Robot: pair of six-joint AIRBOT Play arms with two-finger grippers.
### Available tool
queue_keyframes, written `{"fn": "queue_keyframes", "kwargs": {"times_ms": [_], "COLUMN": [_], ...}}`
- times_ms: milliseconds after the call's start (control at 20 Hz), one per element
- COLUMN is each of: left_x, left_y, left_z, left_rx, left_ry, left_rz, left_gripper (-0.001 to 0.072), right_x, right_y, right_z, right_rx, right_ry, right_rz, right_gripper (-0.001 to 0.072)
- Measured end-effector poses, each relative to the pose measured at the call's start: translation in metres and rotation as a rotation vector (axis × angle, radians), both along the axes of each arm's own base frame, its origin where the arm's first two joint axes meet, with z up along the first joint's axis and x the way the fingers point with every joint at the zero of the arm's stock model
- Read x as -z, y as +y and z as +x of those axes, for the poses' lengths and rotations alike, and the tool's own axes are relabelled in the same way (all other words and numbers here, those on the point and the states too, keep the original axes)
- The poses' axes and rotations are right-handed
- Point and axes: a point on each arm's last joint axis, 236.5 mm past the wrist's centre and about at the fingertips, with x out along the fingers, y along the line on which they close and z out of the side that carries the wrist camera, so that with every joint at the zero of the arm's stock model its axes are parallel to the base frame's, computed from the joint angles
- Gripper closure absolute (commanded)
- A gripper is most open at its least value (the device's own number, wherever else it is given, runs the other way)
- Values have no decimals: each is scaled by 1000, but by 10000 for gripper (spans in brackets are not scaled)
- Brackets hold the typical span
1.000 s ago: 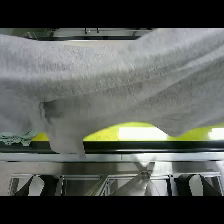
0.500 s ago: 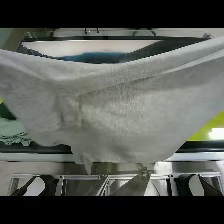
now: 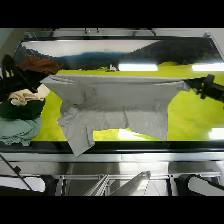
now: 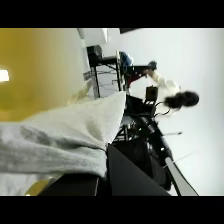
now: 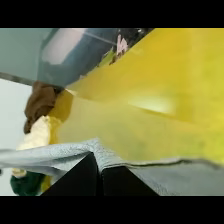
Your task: Fold the shirts.
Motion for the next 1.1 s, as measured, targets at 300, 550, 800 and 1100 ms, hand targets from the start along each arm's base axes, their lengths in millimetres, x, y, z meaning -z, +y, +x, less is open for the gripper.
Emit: {"fn": "queue_keyframes", "kwargs": {"times_ms": [300,550,800,1100], "left_x": [87,103,120,139], "left_y": [2,-9,-10,-11], "left_z": [61,103,103,72], "left_rx": [1,33,120,258], "left_ry": [63,15,54,154], "left_rz": [9,53,166,246], "left_gripper": [689,690,689,695], "right_x": [66,86,121,161], "right_y": [12,21,29,29], "right_z": [65,106,98,70], "right_rx": [19,7,-90,-188], "right_ry": [-45,-81,17,159], "right_rz": [147,162,80,-35], "right_gripper": [700,700,701,700]}}
